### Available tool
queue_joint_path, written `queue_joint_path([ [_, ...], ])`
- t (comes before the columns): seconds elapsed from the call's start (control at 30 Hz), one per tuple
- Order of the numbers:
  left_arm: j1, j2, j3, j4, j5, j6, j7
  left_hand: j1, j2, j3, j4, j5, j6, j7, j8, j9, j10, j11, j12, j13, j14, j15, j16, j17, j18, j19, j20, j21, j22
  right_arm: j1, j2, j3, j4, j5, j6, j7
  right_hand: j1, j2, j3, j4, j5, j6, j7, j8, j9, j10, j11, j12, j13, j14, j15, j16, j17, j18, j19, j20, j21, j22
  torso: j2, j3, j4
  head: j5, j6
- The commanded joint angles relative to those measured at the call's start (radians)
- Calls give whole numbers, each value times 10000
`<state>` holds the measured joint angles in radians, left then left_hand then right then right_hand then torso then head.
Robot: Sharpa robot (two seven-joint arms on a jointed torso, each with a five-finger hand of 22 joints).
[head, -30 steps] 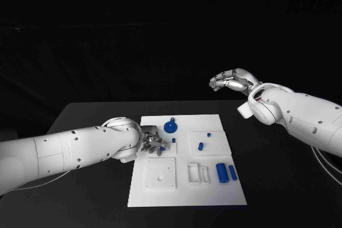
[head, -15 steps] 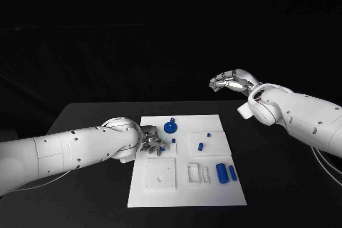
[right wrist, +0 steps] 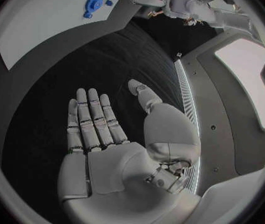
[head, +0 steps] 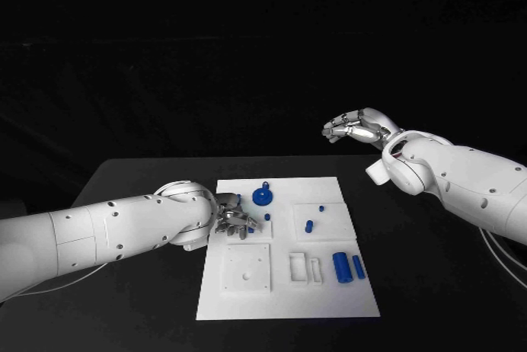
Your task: Assemble the parts on the task board
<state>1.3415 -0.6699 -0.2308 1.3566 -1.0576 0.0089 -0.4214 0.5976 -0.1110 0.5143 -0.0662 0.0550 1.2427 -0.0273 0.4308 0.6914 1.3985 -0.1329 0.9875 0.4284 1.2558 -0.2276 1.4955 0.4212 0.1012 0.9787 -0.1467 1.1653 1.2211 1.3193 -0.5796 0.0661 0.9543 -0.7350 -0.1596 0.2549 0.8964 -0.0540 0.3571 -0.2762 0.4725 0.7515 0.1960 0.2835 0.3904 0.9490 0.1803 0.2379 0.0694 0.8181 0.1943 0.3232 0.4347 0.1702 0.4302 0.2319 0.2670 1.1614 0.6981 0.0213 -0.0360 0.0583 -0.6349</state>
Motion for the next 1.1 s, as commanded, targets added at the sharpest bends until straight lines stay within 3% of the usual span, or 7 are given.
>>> queue_joint_path([
  [0.03,0,-13,11,10,72,-252,104,-98,-28,-120,-9,-59,-68,-4,37,13,-38,-41,60,2,25,-120,34,-15,115,-62,-1269,-69,2,-7,-13,6,7,7,124,89,-106,-14,-49,-18,55,-76,306,11,-16,72,26,-53,-17,-91,0,-41,-10,-124,-81,-17,-46,18,-2,1,-1,-1,-8],
  [0.37,3,-256,161,226,429,-523,150,-65,-540,-143,91,-56,-260,26,-63,-17,-66,-20,-26,-63,-29,-121,-56,-87,182,-59,-1287,-132,-38,-23,-53,6,10,12,99,99,-118,-16,-58,-16,53,-84,310,8,-20,72,29,-61,-17,-94,2,-41,-13,-123,-86,-15,-51,22,-4,3,-6,-4,19],
  [0.43,3,-293,437,226,487,-449,148,22,-499,-102,80,-56,-346,53,-116,-38,-56,5,-37,-76,-29,-104,-68,-98,186,-48,-1283,-134,-43,-26,-54,6,-6,14,92,102,-123,-17,-62,-15,53,-87,311,6,-21,71,29,-63,-17,-95,3,-41,-14,-123,-87,-14,-52,23,-4,4,-8,1,38],
  [0.63,76,-461,874,210,950,-361,216,289,-317,-140,-83,-45,-653,181,-344,-135,-112,126,-197,-186,-109,11,-214,-185,150,-113,-1230,-212,-81,-29,-81,6,-38,20,72,105,-130,-15,-67,-13,52,-90,312,5,-23,72,31,-67,-17,-96,3,-41,-15,-122,-89,-13,-54,25,-11,10,-4,-13,82],
  [0.73,204,-389,909,-155,1117,-413,202,616,-278,-125,-297,-15,-1453,419,-829,-324,-113,347,-373,-305,-162,209,-379,-276,115,-174,-1191,-339,-150,-30,-85,6,-44,20,68,100,-132,-15,-68,-14,51,-91,313,5,-24,73,31,-68,-17,-96,3,-40,-15,-121,-89,-12,-55,26,-5,6,-6,-9,109],
  [0.9,337,-56,967,-1179,1779,-268,414,918,-239,-96,-358,9,-2125,650,-1175,-421,-108,559,-592,-450,-125,417,-550,-372,54,-139,-1148,-460,-238,-31,-73,6,-49,20,65,100,-128,-16,-68,-19,51,-102,315,0,-28,74,31,-72,-17,-96,3,-39,-16,-118,-90,-13,-57,29,2,3,-24,12,150],
  [1.1,438,377,1098,-2130,1808,-241,489,1118,-94,-93,-475,276,-2212,699,-1190,-399,-120,610,-667,-495,-130,472,-633,-414,18,-149,-1121,-511,-266,-35,-54,6,-53,20,71,100,-127,-15,-68,-21,52,-107,316,-2,-30,75,31,-73,-16,-96,3,-39,-17,-117,-91,-13,-58,30,10,-5,-17,12,200],
])
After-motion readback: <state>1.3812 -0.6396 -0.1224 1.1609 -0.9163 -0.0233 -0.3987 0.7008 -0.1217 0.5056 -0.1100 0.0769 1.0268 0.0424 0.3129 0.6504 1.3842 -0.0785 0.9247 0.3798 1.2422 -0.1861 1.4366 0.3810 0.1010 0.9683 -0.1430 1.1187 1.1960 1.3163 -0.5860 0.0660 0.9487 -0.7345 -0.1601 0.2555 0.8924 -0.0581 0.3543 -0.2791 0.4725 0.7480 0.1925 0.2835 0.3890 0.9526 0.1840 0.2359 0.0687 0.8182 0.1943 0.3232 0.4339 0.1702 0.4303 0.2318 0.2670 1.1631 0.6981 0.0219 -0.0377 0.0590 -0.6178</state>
